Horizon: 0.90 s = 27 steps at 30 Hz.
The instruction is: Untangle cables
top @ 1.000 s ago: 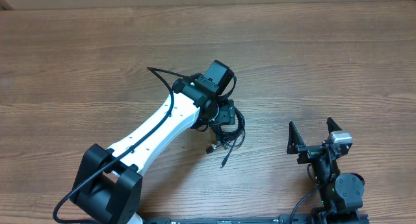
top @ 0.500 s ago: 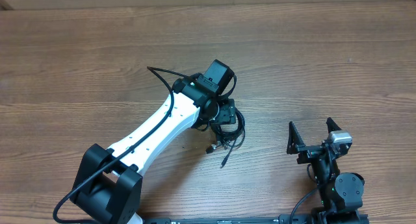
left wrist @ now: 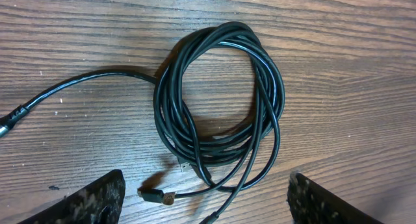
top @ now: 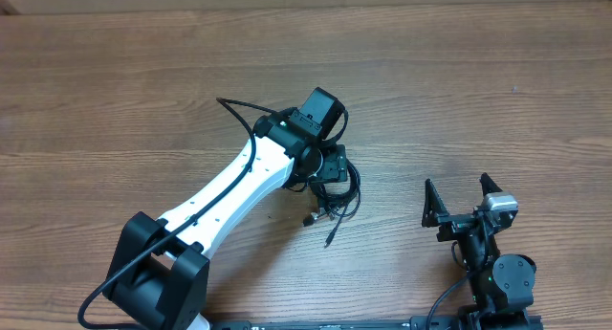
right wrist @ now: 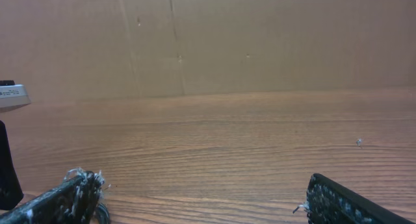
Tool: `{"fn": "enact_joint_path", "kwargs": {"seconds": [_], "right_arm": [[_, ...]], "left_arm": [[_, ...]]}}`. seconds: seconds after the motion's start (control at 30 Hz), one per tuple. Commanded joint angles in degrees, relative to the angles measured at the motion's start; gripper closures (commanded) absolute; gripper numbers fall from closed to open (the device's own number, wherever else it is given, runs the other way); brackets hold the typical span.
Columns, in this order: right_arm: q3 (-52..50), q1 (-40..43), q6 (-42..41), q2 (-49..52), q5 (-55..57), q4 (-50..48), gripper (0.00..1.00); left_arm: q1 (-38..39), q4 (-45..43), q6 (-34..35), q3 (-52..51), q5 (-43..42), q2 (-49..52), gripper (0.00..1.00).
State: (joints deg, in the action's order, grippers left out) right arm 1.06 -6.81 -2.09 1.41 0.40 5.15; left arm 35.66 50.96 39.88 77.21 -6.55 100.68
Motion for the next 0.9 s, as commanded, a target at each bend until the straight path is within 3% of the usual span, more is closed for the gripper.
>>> {"fn": "enact_joint_path", "kwargs": {"seconds": [0.0, 0.87], "right_arm": [[-0.61, -0.26, 0.24, 0.17, 0.11, -0.33, 0.0], [-0.61, -0.26, 0.24, 0.17, 0.11, -0.33, 0.0]], "left_arm": [[0.37, -0.26, -1.36, -0.24, 1.22, 0.46, 0.2], [0.37, -0.68, -1.33, -0.24, 2.93, 0.46, 0.18]]}}
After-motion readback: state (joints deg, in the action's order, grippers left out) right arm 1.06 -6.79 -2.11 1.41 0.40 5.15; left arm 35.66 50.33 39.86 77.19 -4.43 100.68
